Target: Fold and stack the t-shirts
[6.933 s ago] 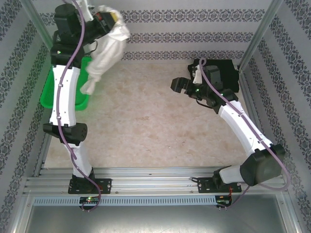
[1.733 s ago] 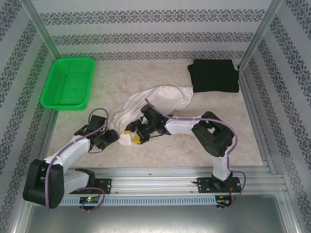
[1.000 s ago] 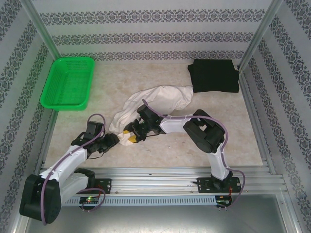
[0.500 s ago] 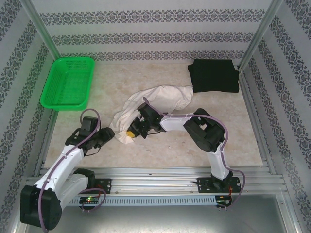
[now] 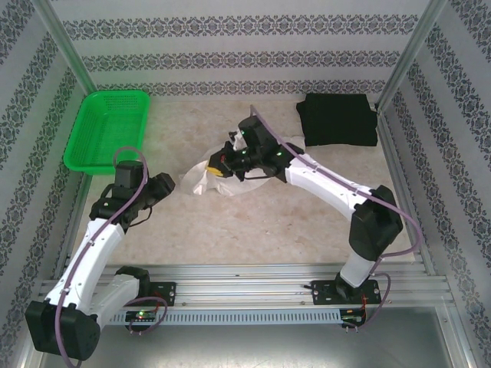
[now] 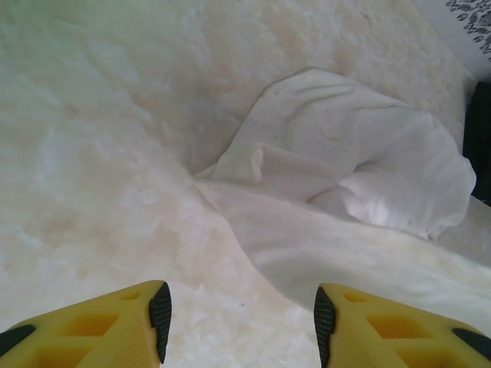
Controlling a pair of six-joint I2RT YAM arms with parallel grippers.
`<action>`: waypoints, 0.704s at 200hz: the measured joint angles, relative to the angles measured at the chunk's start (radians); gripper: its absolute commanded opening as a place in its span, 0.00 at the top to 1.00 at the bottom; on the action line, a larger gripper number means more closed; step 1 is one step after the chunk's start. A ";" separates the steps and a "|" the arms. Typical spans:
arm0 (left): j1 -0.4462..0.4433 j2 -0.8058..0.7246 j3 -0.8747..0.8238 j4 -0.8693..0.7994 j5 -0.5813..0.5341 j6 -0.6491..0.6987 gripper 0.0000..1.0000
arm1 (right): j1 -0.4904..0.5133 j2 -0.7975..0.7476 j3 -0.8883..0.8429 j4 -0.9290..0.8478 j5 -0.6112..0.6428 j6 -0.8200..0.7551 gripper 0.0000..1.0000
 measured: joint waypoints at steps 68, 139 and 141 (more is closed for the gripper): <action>0.000 0.021 0.036 0.038 0.065 0.040 0.38 | -0.070 0.017 0.298 -0.481 0.047 -0.376 1.00; -0.008 0.104 0.033 0.185 0.204 0.037 0.33 | -0.281 -0.266 0.228 -0.761 0.220 -0.711 1.00; -0.010 0.107 0.033 0.190 0.208 0.037 0.33 | -0.286 -0.274 0.218 -0.765 0.223 -0.716 1.00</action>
